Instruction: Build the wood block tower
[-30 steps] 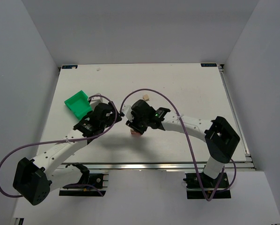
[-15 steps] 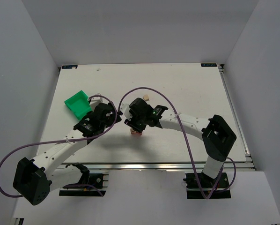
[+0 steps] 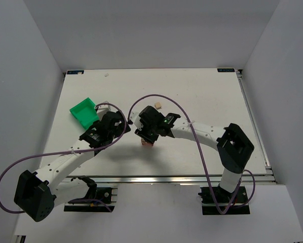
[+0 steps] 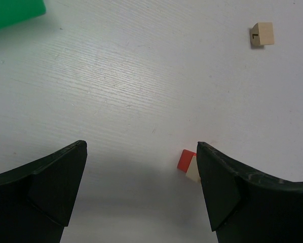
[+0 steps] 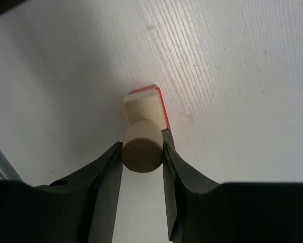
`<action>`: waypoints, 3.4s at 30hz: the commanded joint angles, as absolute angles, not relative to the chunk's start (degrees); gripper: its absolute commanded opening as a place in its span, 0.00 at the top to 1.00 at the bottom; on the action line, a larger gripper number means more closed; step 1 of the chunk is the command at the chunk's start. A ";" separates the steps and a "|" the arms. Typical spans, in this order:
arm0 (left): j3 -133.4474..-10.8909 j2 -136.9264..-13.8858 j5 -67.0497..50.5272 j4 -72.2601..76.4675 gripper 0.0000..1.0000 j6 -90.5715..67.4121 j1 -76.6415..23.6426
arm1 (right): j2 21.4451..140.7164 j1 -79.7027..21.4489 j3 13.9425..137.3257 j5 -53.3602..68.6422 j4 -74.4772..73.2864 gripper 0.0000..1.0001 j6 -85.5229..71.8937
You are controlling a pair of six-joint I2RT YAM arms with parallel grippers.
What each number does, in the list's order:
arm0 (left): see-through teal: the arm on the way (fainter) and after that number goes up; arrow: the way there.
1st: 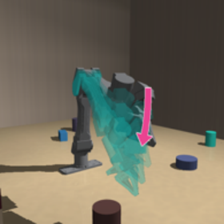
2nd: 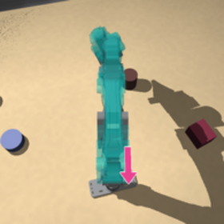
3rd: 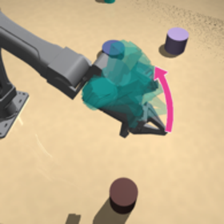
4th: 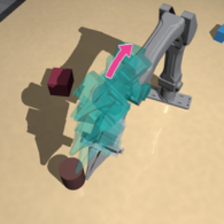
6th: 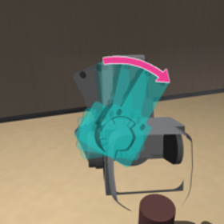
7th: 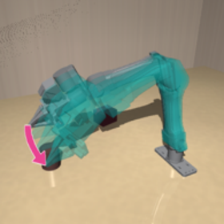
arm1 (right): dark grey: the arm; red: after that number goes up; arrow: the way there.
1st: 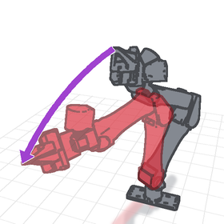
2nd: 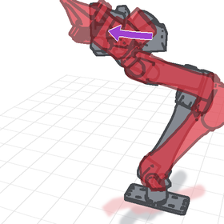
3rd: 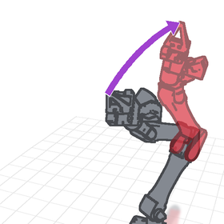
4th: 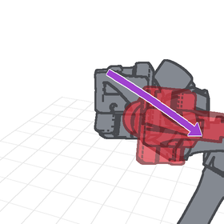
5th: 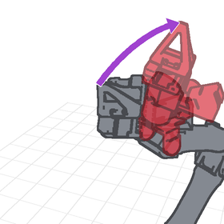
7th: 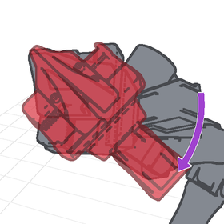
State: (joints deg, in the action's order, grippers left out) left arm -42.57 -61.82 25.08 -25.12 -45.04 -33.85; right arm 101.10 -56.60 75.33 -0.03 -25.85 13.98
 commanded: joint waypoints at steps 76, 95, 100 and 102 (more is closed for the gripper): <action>-44.65 -60.37 14.86 -19.78 0.02 -34.90 -34.10 | 110.26 -34.54 88.67 -7.99 -20.05 0.11 7.91; -43.77 -61.79 15.73 -18.19 0.02 -32.96 -33.93 | 132.28 -30.67 106.00 -0.53 -17.23 0.35 10.64; -44.38 -62.66 16.00 -17.93 0.02 -32.61 -33.93 | 129.64 -30.67 102.75 3.86 -16.09 0.53 11.51; -44.82 -63.10 15.73 -18.02 0.02 -32.34 -33.93 | 129.03 -30.67 100.82 5.36 -14.07 0.55 12.21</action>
State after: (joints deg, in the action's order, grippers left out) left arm -43.83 -62.74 15.57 -18.81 -33.28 -33.91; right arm 131.81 -30.63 102.94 1.83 -16.86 11.14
